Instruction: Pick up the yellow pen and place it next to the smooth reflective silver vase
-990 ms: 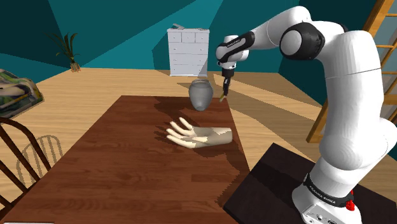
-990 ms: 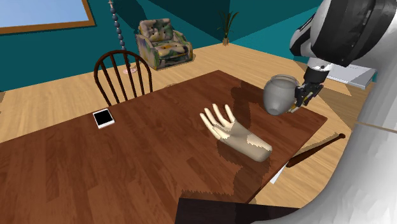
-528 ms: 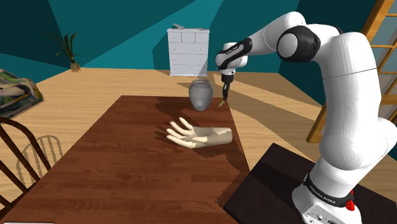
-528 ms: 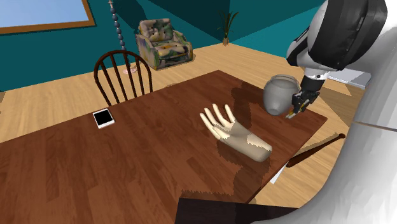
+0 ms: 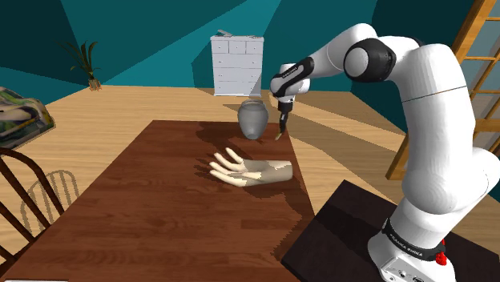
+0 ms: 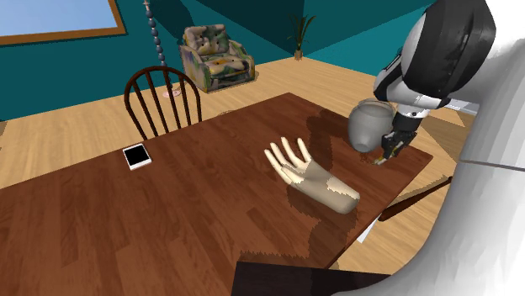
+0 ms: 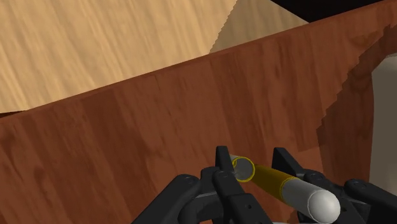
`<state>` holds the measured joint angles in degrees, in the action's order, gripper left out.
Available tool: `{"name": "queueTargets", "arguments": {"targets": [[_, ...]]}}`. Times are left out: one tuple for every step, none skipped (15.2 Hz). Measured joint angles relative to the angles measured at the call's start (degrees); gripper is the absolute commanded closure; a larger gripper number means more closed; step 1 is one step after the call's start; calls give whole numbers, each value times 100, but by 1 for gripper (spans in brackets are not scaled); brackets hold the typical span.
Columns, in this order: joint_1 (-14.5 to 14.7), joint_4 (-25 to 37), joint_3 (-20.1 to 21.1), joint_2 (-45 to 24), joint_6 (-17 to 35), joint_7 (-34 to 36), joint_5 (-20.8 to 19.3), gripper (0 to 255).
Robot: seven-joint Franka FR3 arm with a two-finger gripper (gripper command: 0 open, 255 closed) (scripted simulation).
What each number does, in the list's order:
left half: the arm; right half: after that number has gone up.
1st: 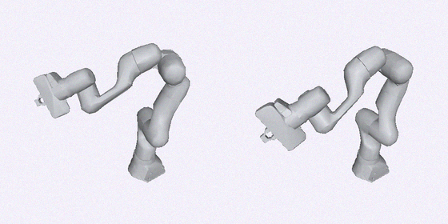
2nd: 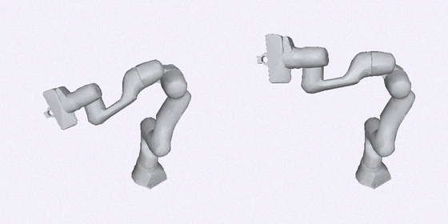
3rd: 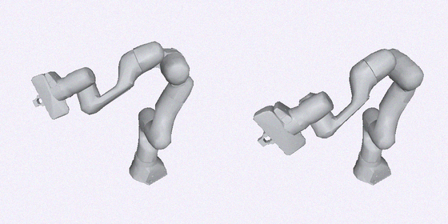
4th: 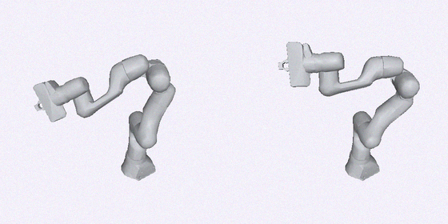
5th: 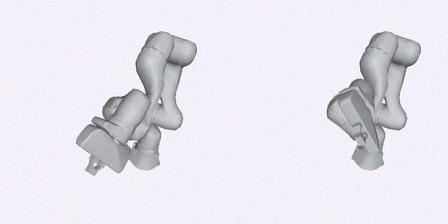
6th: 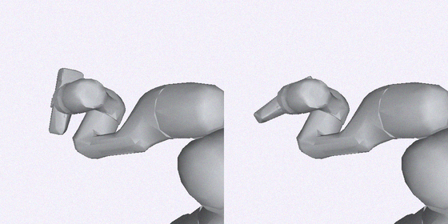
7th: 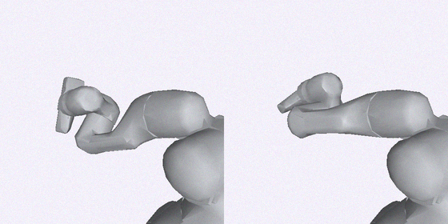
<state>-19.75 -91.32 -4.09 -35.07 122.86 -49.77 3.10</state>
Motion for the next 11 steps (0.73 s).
{"name": "queueTargets", "arguments": {"targets": [[-3, 8, 3, -61, 53, -2, 5, 255], [-7, -5, 5, -99, 103, -9, 9, 255], [-16, -49, 5, -126, 173, -22, 13, 255], [-16, -79, 6, -160, 238, -23, 16, 255], [-11, -88, 11, -202, 289, -16, 19, 255], [-4, -96, 15, -245, 339, -10, 22, 255], [-7, -100, 18, -294, 394, -14, 26, 255], [-12, -108, 19, -333, 440, -20, 29, 255], [-15, -73, 23, -412, 485, -21, 34, 255], [-13, -77, 26, -460, 537, -19, 36, 255], [-17, -65, 20, -494, 581, -16, 36, 255]]}}
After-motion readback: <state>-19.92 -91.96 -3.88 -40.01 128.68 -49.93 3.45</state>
